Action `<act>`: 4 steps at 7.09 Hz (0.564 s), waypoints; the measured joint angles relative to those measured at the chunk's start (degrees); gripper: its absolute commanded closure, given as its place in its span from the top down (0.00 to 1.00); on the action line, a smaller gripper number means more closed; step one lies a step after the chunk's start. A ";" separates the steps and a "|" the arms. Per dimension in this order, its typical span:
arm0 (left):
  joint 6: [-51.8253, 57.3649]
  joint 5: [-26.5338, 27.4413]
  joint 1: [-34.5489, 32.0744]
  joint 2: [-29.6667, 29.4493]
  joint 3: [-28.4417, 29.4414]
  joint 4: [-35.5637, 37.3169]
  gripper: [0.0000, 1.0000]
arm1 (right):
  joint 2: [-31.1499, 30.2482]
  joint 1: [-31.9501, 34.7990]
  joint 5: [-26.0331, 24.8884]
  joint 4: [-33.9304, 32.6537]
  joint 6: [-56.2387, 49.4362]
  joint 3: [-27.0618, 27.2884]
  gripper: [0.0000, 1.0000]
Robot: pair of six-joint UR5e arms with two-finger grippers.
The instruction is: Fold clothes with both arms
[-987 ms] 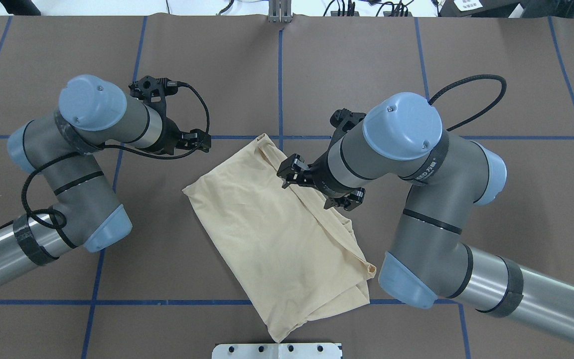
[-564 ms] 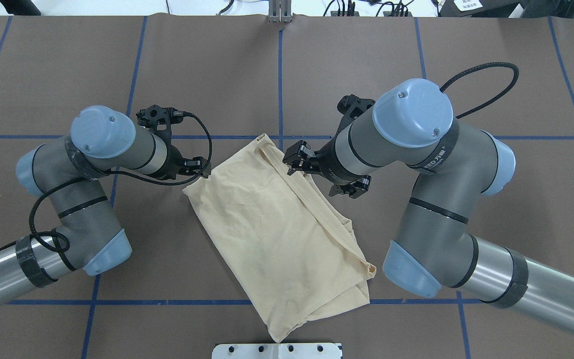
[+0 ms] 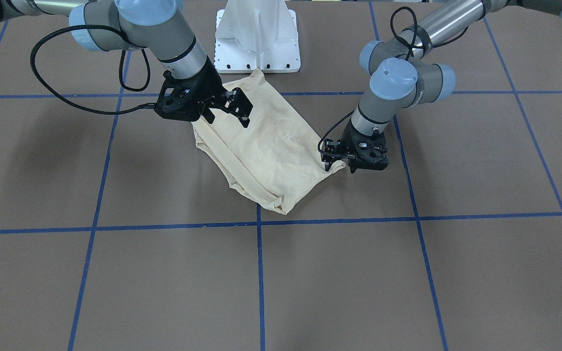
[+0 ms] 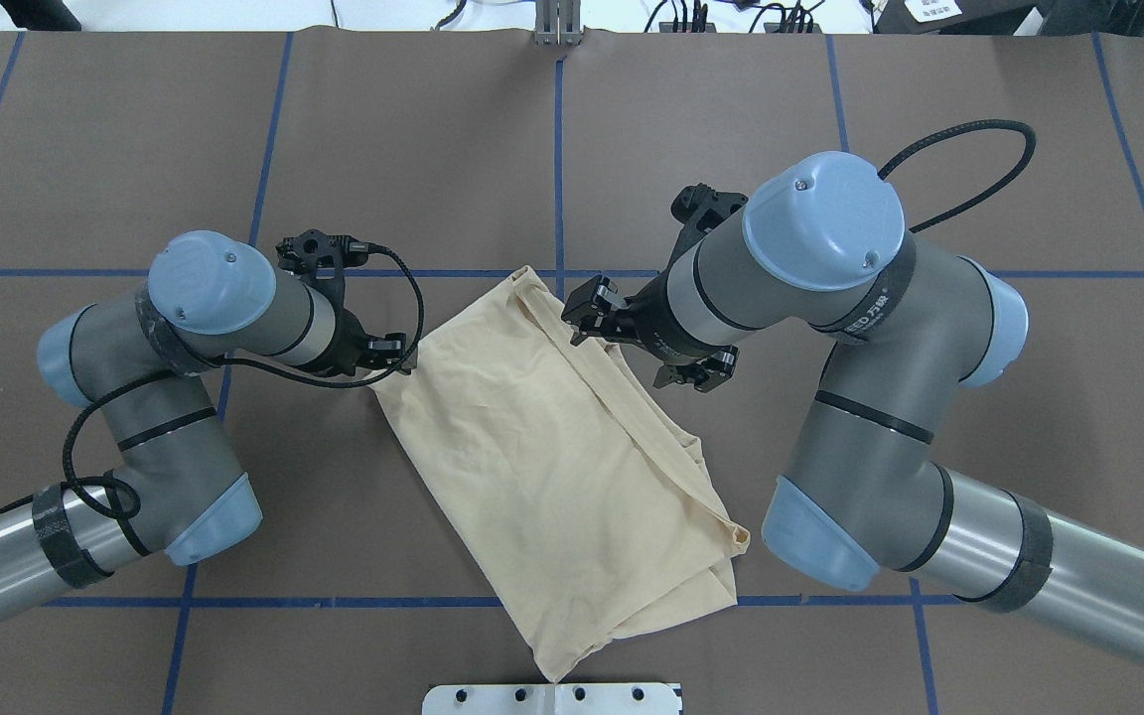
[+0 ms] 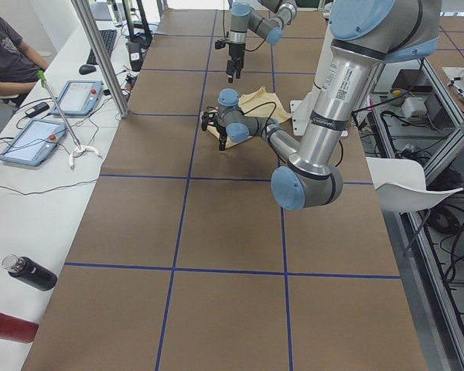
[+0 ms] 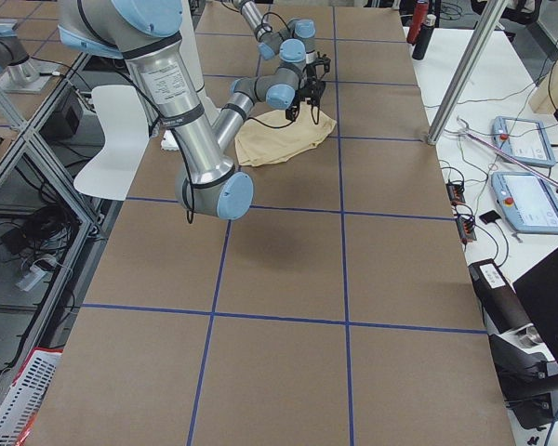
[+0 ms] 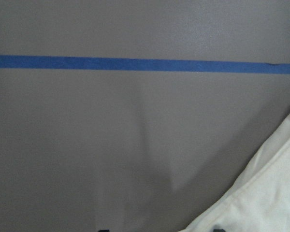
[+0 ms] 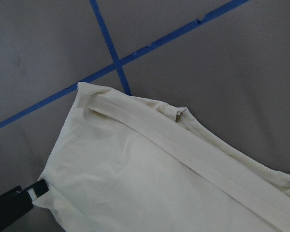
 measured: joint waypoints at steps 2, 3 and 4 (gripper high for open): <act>-0.05 -0.03 0.98 0.04 -0.17 0.05 0.66 | 0.01 0.04 0.00 0.00 0.00 0.02 1.00; -0.05 -0.03 1.28 0.04 -0.20 0.09 0.60 | 0.03 0.09 0.00 0.00 0.00 0.02 1.00; -0.04 -0.03 1.45 0.05 -0.38 0.29 0.52 | 0.06 0.13 0.00 0.00 0.00 0.02 1.00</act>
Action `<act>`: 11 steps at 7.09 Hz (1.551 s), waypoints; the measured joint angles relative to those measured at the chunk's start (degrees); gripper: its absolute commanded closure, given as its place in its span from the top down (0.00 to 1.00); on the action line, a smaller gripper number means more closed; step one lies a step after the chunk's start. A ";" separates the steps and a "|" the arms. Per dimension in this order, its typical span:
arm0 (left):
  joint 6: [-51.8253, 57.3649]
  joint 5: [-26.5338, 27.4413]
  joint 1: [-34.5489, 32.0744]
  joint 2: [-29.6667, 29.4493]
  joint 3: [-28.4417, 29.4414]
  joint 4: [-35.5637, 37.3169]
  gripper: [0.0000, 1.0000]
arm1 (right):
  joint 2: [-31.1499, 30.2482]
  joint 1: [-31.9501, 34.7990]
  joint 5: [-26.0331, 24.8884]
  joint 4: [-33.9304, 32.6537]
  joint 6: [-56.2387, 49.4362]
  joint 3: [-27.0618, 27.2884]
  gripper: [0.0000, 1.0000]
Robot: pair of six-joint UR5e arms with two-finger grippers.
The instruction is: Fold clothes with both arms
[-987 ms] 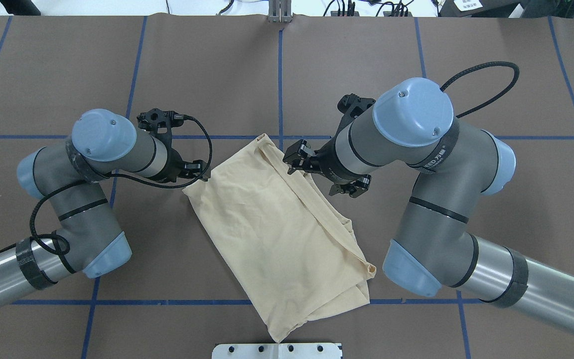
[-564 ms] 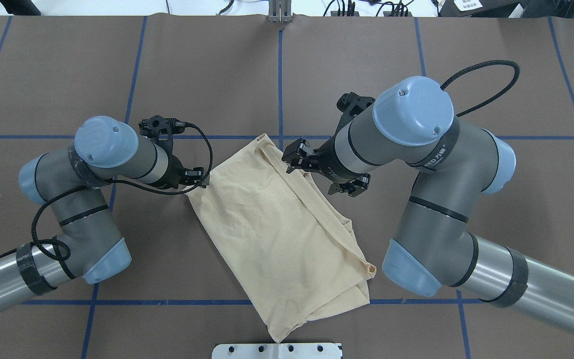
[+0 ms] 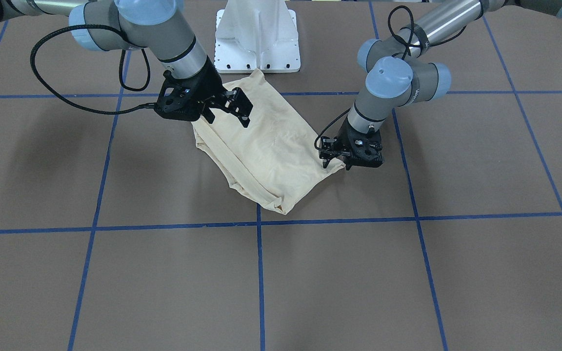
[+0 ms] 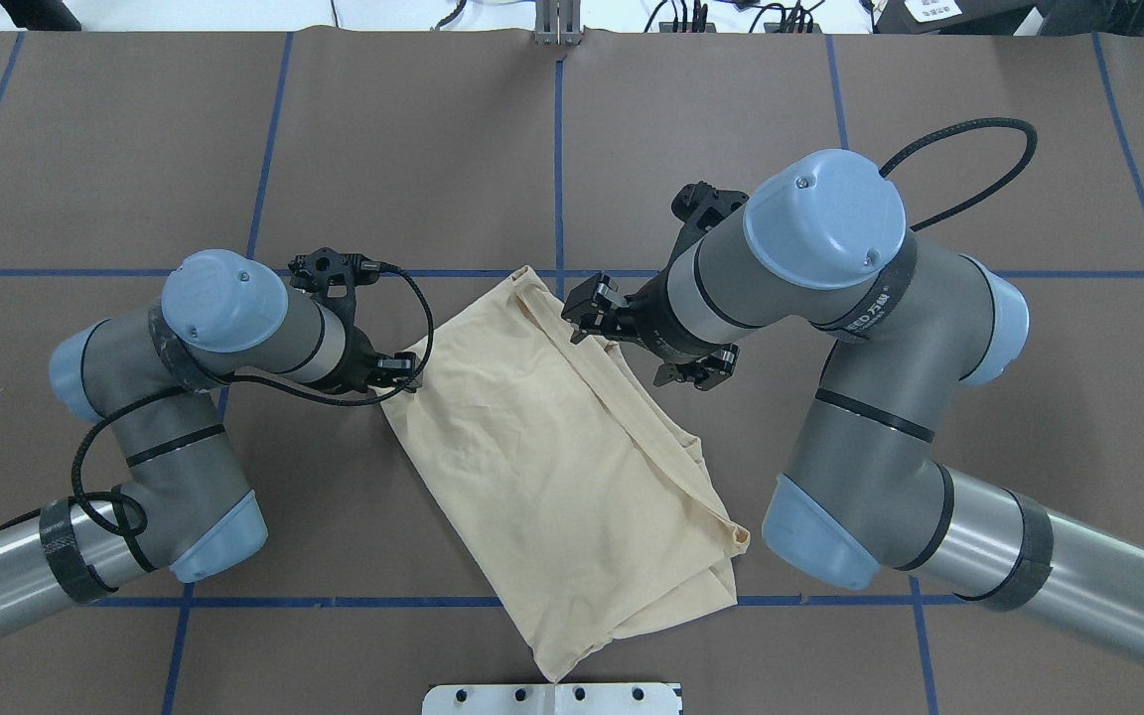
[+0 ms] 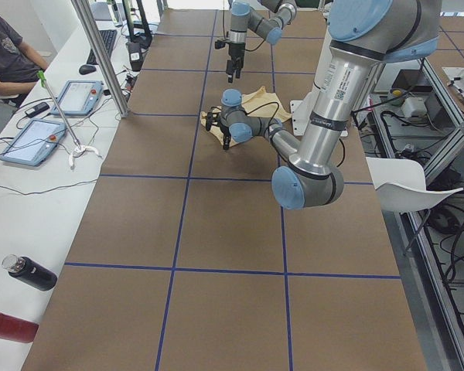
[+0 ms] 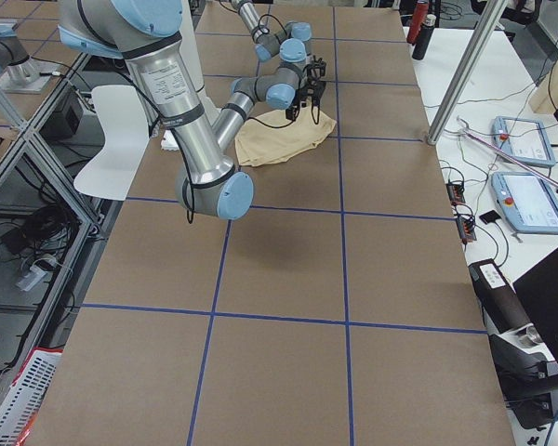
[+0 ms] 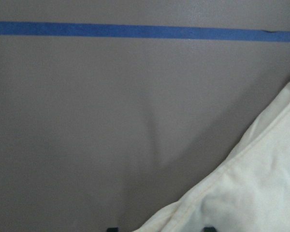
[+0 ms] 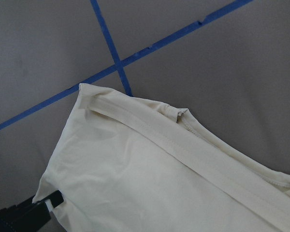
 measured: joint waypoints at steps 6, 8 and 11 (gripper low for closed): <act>-0.10 -0.13 0.42 -0.33 -3.84 6.28 0.00 | -0.16 0.08 0.00 0.00 0.02 -0.02 1.00; -0.39 -0.17 0.49 -0.57 -3.83 6.42 0.00 | -0.22 0.15 0.00 0.00 0.00 -0.03 1.00; -0.39 1.86 -0.11 -1.78 -2.58 6.54 0.00 | -0.41 0.43 0.00 0.00 0.00 -0.05 1.00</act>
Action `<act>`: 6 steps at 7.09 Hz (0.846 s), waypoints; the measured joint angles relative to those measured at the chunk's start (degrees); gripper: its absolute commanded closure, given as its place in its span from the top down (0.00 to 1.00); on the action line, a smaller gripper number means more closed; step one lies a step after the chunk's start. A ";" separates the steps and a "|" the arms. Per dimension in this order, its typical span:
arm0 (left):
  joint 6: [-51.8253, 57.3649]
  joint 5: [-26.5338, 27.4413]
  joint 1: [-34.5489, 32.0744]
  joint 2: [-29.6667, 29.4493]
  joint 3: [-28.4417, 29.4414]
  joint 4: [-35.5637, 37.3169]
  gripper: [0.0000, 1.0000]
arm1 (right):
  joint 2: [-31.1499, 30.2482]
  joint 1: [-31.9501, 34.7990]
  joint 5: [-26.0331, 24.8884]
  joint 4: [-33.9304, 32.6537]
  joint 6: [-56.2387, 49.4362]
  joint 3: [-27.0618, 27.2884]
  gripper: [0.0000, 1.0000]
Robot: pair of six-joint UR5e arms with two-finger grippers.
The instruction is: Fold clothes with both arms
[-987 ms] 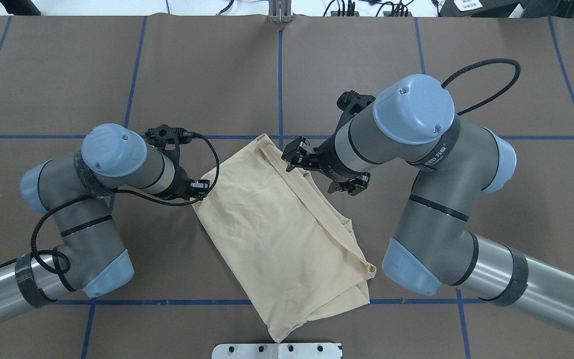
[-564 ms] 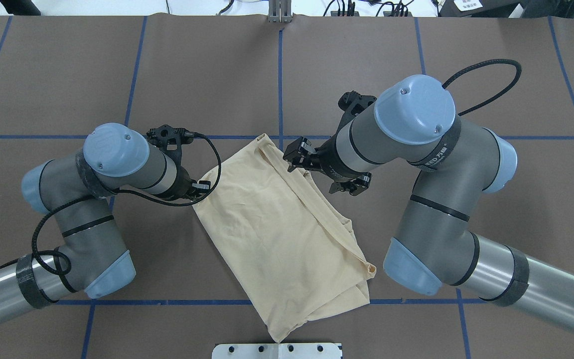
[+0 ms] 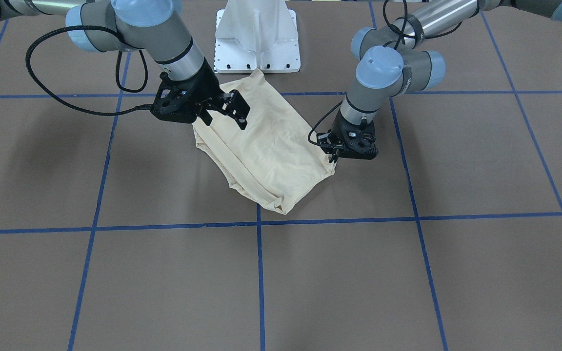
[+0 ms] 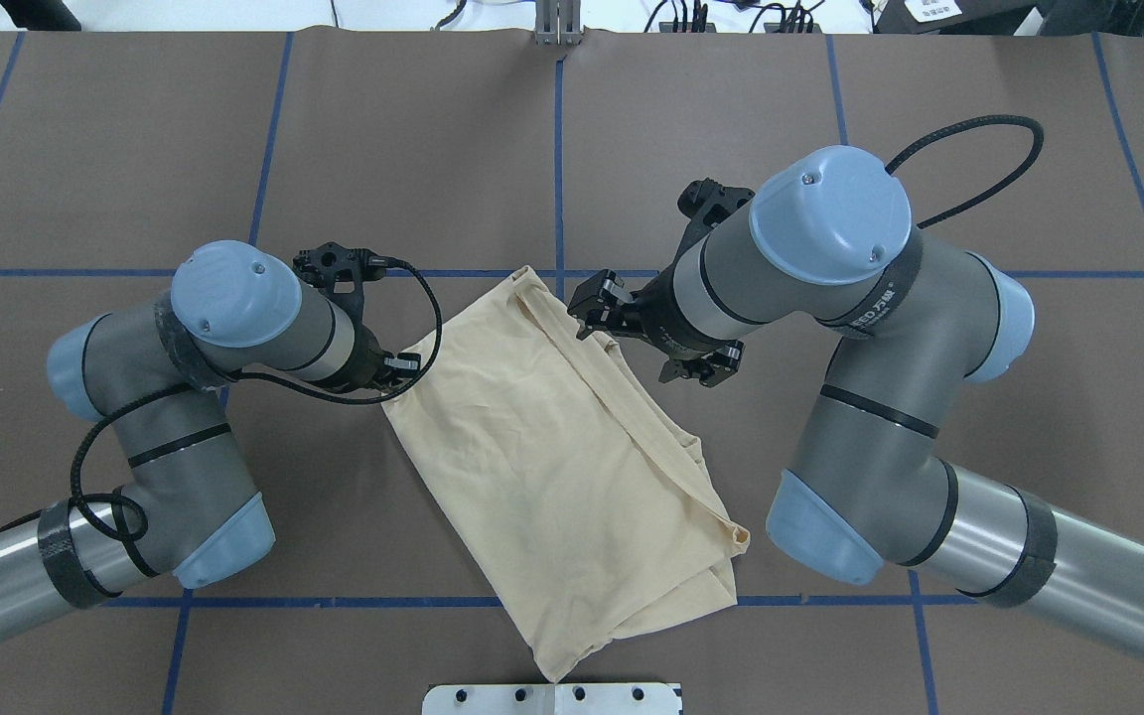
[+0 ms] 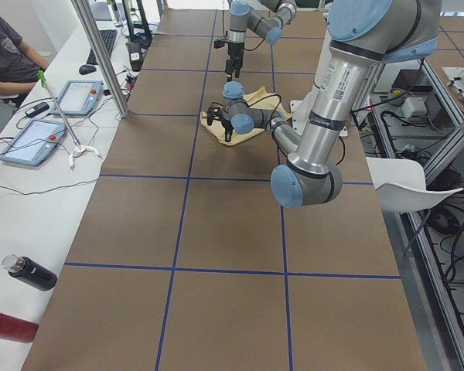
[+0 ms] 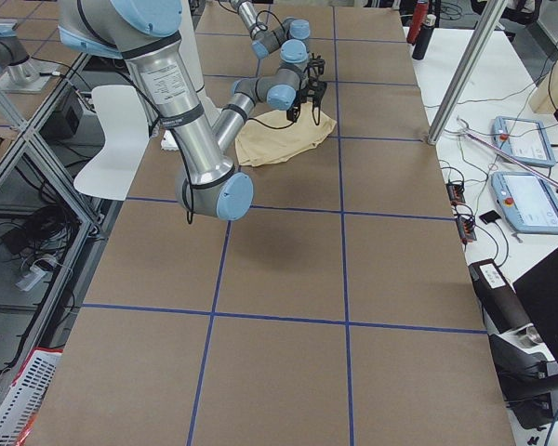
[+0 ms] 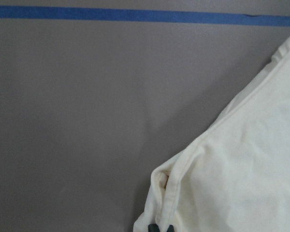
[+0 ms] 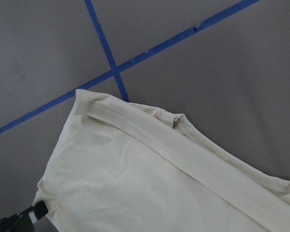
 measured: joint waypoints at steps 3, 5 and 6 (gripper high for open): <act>-2.34 3.36 -1.60 -9.15 8.94 -0.48 0.00 | -0.76 0.13 -0.02 0.00 0.00 -0.02 1.00; -3.27 4.41 -2.97 -14.44 14.63 -2.86 0.00 | -1.75 0.23 -0.20 0.06 0.00 0.01 1.00; -3.43 5.00 -3.68 -16.71 17.44 -4.88 0.00 | -2.24 0.27 -0.36 0.08 0.00 0.03 1.00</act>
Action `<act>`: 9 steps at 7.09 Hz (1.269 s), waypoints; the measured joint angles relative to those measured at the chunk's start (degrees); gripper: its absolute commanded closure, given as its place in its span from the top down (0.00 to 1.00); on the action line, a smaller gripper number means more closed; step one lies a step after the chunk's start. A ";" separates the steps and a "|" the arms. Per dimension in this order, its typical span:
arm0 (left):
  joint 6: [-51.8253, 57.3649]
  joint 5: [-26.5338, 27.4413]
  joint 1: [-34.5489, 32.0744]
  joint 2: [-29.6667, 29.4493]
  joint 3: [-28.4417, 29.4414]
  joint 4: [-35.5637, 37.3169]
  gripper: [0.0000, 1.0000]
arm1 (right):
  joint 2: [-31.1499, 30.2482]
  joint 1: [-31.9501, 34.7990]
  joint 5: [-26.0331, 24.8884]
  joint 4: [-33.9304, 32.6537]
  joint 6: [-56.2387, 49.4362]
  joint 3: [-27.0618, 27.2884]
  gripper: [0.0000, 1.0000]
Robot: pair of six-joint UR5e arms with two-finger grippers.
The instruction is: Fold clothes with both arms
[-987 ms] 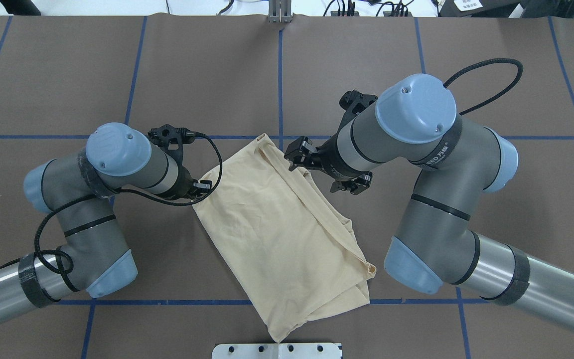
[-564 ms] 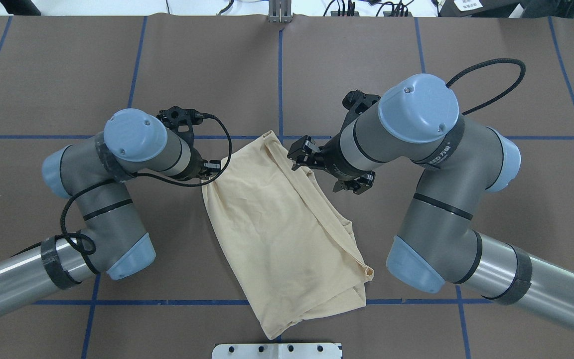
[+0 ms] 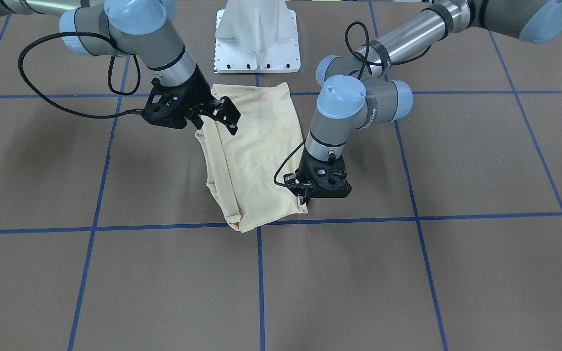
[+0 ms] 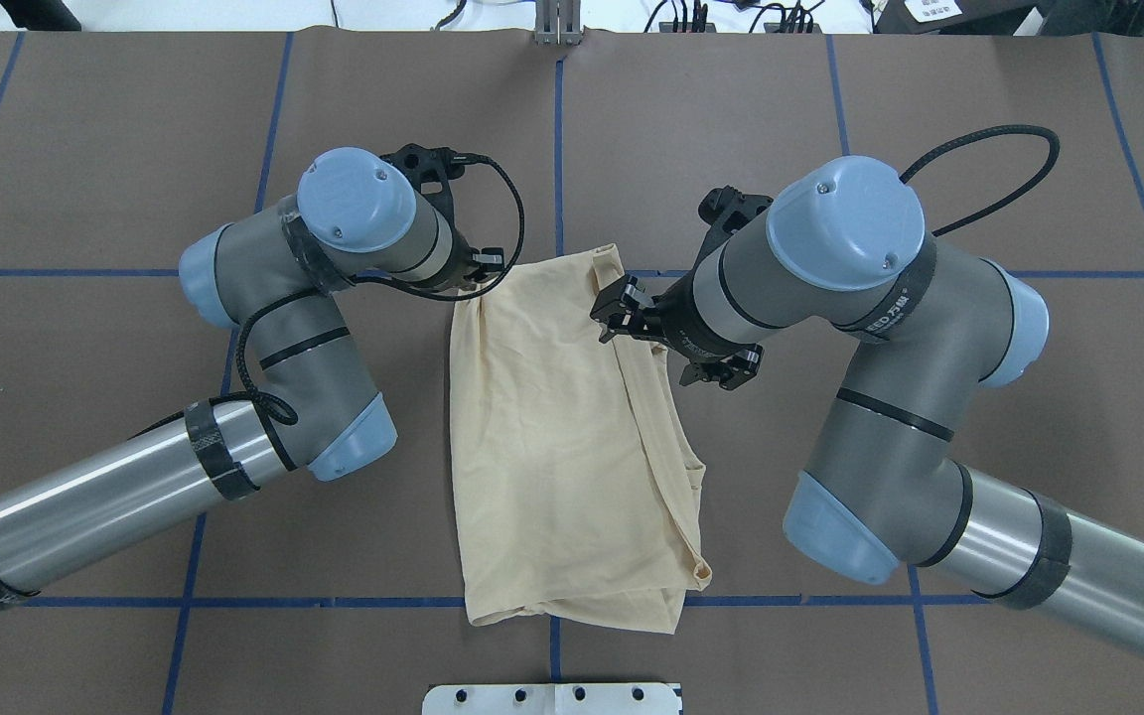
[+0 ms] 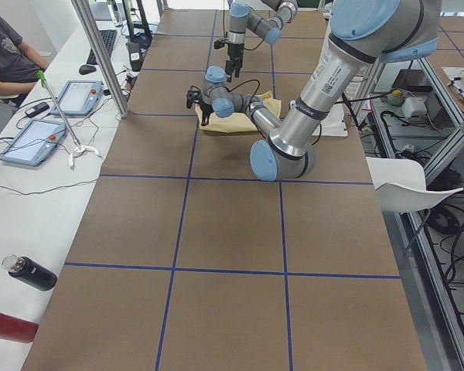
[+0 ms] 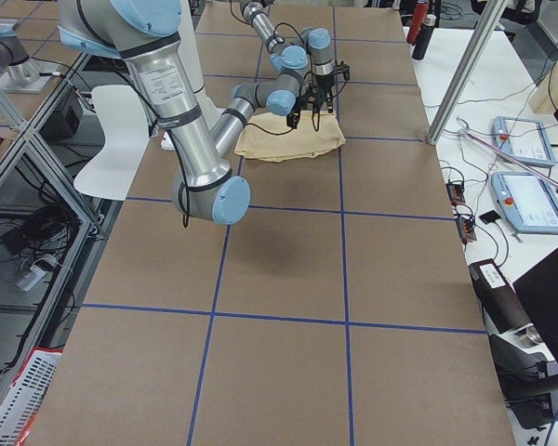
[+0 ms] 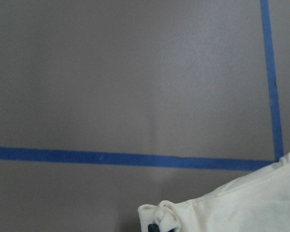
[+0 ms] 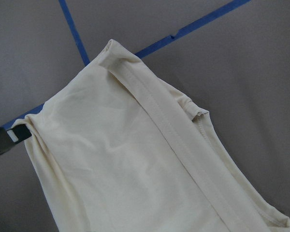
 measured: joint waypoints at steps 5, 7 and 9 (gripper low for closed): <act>-0.10 4.50 -2.84 -6.40 14.88 -11.88 0.00 | -0.74 0.21 -1.37 0.01 0.02 -0.12 1.00; 0.42 4.71 -4.81 -6.31 17.18 -12.37 0.48 | -0.84 0.14 -1.55 0.01 0.04 -0.28 1.00; 2.99 4.54 -6.80 -5.69 17.39 -12.57 1.00 | -1.22 0.01 -1.58 0.01 0.00 -0.42 1.00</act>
